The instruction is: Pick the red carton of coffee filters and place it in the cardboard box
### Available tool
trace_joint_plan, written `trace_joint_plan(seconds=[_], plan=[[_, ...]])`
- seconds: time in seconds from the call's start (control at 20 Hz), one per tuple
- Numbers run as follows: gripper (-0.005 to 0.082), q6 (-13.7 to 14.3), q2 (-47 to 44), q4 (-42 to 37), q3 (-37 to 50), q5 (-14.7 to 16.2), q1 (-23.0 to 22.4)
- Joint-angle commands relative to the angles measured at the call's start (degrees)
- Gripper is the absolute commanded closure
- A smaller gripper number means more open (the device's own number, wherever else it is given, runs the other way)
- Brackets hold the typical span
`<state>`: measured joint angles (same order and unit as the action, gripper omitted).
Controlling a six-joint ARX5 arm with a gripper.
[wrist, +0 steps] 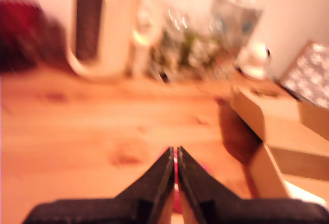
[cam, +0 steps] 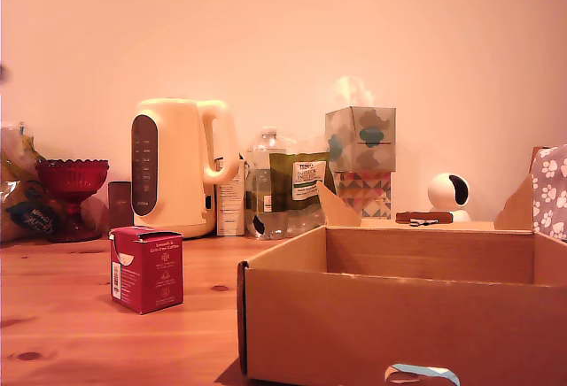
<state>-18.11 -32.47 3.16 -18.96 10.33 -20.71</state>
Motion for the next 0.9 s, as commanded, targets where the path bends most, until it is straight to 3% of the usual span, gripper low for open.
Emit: trace_joint_plan(seconds=[0.0, 0.2, 0.25, 0.4, 0.45, 0.5, 0.6, 0.7, 0.8, 0.85], plan=[[0.079, -1.77, -3.63, -3.63, 0.92, -0.81, -2.56], [0.079, -6.67, -14.21, -10.16, 0.81, -6.88, -10.43], [0.079, -8.37, -16.35, -10.97, 0.72, -7.41, -11.54], [0.0787, -10.12, -20.68, -11.87, -0.57, -7.65, -12.85], [0.0776, -12.98, -21.68, -12.02, -1.16, -7.85, -12.83], [0.0706, -15.21, -22.58, -12.0, -1.9, -7.85, -12.83], [0.0358, -19.78, -24.02, -10.86, -3.8, -7.63, -12.83], [0.011, -20.02, -25.51, -10.16, -5.6, -7.32, -12.83], [0.0084, -24.37, -28.06, -6.82, -8.44, -7.3, -12.83], [0.0084, -24.37, -29.66, -4.87, -10.01, -8.0, -12.79]])
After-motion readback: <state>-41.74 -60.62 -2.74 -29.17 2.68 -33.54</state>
